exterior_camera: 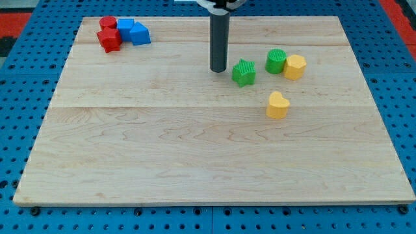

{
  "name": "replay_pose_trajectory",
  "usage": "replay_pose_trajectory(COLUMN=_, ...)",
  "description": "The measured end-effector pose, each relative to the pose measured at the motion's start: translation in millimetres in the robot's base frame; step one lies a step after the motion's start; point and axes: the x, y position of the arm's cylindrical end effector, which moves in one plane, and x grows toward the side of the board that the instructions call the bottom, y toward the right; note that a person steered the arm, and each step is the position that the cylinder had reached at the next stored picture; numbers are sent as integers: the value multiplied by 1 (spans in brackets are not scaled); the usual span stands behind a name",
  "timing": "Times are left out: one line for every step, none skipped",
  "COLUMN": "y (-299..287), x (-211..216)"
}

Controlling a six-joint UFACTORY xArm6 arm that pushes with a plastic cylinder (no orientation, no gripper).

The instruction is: Make a group of yellow and green blocks

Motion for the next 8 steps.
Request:
replay_pose_trajectory(y=-15, x=13)
replay_pose_trajectory(y=-17, x=15)
replay_pose_trajectory(y=-13, x=25)
replay_pose_trajectory(y=-6, x=25)
replay_pose_trajectory(y=12, x=25)
replay_pose_trajectory(y=35, x=25)
replay_pose_trajectory(y=61, x=25)
replay_pose_trajectory(y=66, x=25)
